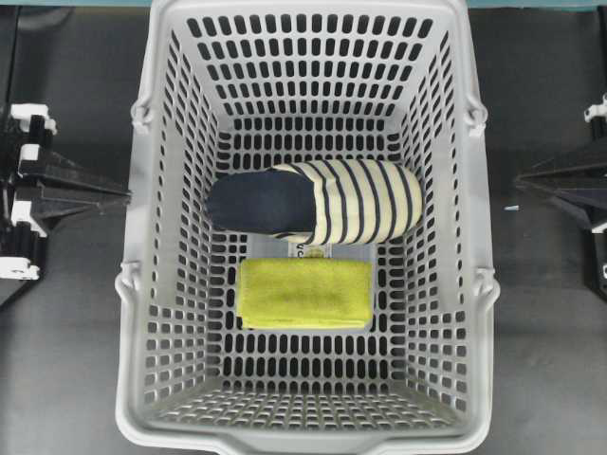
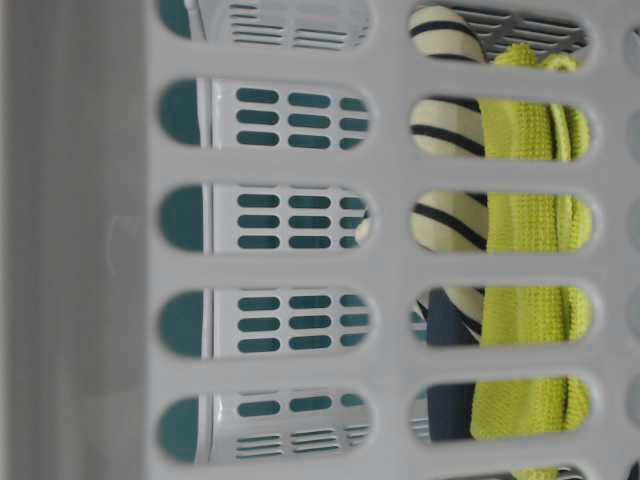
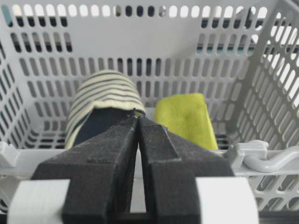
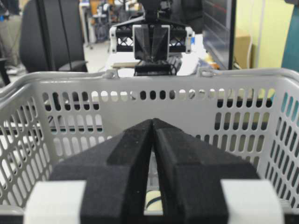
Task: Pick up the yellow cloth from the shopping basket with the left arm.
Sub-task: 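Move the left gripper over the yellow cloth and lower it into the basket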
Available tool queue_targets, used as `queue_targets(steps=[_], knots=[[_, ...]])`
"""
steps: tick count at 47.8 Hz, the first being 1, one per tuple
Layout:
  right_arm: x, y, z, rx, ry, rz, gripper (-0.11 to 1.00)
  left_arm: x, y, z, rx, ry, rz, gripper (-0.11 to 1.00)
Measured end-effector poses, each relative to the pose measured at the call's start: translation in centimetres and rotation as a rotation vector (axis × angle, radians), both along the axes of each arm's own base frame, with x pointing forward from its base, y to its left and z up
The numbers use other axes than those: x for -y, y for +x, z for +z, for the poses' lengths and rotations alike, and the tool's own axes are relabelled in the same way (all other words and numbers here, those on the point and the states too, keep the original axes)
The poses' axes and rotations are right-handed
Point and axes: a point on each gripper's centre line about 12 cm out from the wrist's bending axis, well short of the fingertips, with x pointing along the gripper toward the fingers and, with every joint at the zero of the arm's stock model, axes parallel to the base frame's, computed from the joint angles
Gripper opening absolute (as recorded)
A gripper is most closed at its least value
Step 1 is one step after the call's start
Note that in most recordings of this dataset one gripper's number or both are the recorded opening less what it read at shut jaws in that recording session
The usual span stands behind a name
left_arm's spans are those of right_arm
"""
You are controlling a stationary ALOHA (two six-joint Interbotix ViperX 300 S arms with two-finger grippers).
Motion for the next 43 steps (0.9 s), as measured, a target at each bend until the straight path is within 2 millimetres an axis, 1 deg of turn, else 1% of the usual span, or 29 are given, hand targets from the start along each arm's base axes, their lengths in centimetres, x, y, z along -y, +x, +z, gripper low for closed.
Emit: queue_targets(steps=[3,4,6,12,15,20,24,27,34,37,43], knots=[[0.0,0.0,0.0,-0.003,0.002,0.000,0.03,0.1,0.1,0.2,-0.011,-0.005,-0.005,0.02],[0.0,0.0,-0.1,-0.005,0.003,0.000,0.02,0.1,0.3,0.4,-0.019,-0.012,-0.007,0.01],[0.0,0.0,-0.1,-0.006,0.006,0.000,-0.01,0.1,0.6,1.0,-0.029,-0.012,-0.010,0.00],[0.0,0.0,-0.3,-0.026,0.031,0.001,-0.01,0.5,1.8,2.8,-0.100,-0.034,-0.027,0.00],[0.0,0.0,-0.4,-0.031,0.043,0.002,-0.01,0.8,2.7,3.5,-0.160,-0.041,-0.034,0.00],[0.0,0.0,-0.5,-0.040,0.052,0.002,-0.01,1.4,4.7,4.6,-0.309,-0.030,-0.047,0.00],[0.0,0.0,-0.5,-0.041,0.051,0.002,-0.01,1.9,6.5,5.0,-0.435,-0.012,-0.057,0.00],[0.0,0.0,-0.6,-0.043,0.052,0.002,-0.01,2.3,8.3,5.3,-0.534,-0.003,-0.061,0.00],[0.0,0.0,-0.6,-0.043,0.052,0.002,-0.01,2.5,11.9,5.3,-0.710,0.007,-0.051,0.00],[0.0,0.0,-0.5,-0.041,0.052,0.002,-0.01,2.7,13.9,4.9,-0.792,0.012,-0.047,0.00],[0.0,0.0,-0.5,-0.041,0.055,0.002,-0.01,3.3,17.4,3.0,-0.936,0.022,-0.044,0.01]])
